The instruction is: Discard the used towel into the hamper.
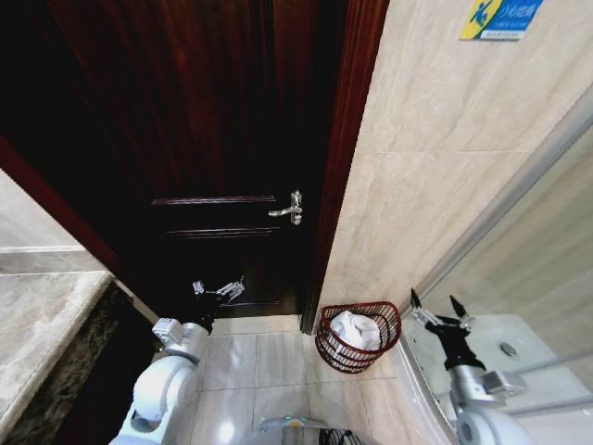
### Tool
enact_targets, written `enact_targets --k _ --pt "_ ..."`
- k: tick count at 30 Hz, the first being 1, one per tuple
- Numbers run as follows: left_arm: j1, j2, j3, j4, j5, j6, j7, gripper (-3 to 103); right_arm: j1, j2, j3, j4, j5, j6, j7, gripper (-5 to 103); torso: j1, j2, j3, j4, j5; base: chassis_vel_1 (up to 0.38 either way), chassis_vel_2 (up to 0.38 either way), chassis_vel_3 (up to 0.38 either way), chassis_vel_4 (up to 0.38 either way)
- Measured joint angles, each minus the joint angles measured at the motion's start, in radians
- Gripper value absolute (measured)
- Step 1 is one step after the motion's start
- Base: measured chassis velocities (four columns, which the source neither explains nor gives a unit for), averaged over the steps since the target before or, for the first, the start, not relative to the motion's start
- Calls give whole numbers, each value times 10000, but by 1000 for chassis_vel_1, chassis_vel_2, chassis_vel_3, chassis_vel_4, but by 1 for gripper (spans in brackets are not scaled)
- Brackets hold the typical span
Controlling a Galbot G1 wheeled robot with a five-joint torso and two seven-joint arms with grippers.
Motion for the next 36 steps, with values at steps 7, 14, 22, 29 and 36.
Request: enact_targets --k 7,14,22,29,36 --pt "0 -1 0 0 0 0 0 100 60 121 -106 655 -65 101 15 100 0 0 0 0 -1 0 0 0 0" --pt "0 0 0 0 0 0 0 100 -372 317 -166 1347 -129 536 -680 100 0 0 0 -1 -2 0 0 0 0" --pt "0 0 0 0 0 0 0 100 -354 341 -84 1404 -247 1039 -335 100 0 0 1 0 -1 0 0 0 0" --pt "0 0 0 0 0 0 0 100 -363 348 -78 1301 -261 1243 -584 100 0 0 1 0 0 0 0 0 0" --pt "0 -1 0 0 0 0 0 100 -276 326 -123 1293 -286 1260 -637 100 0 0 1 0 0 0 0 0 0"
